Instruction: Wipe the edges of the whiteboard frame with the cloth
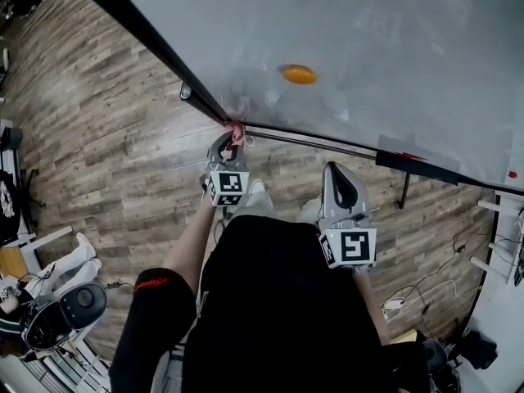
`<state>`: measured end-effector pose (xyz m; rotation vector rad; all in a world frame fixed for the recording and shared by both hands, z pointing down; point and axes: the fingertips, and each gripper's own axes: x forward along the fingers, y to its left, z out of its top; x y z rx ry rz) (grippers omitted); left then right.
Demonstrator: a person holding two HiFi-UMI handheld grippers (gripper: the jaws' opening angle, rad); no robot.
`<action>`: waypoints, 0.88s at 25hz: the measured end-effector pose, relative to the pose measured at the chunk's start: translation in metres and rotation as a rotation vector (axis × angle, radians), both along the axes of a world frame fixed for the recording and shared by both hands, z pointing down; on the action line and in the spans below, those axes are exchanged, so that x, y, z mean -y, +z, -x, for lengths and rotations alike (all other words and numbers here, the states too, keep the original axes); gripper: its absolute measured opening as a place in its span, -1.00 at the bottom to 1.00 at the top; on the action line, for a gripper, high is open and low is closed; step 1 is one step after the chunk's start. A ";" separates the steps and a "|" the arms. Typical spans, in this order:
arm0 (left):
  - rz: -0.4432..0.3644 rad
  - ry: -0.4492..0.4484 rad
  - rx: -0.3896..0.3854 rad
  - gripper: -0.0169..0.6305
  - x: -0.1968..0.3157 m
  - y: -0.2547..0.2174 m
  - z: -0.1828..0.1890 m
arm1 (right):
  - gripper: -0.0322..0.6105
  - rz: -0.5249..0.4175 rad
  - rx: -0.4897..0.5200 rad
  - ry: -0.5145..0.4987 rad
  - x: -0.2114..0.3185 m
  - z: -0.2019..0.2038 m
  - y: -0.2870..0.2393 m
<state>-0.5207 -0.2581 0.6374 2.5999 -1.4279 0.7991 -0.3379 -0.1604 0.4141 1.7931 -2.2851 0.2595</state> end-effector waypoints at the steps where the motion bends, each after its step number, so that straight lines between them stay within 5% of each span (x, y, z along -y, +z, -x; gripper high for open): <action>1: 0.006 -0.006 -0.004 -0.81 0.000 0.000 0.000 | -0.89 0.011 -0.002 -0.006 0.000 0.000 0.004; 22: 0.059 -0.084 -0.017 -0.81 0.007 0.006 -0.019 | -0.89 0.164 -0.015 -0.114 0.007 -0.004 0.068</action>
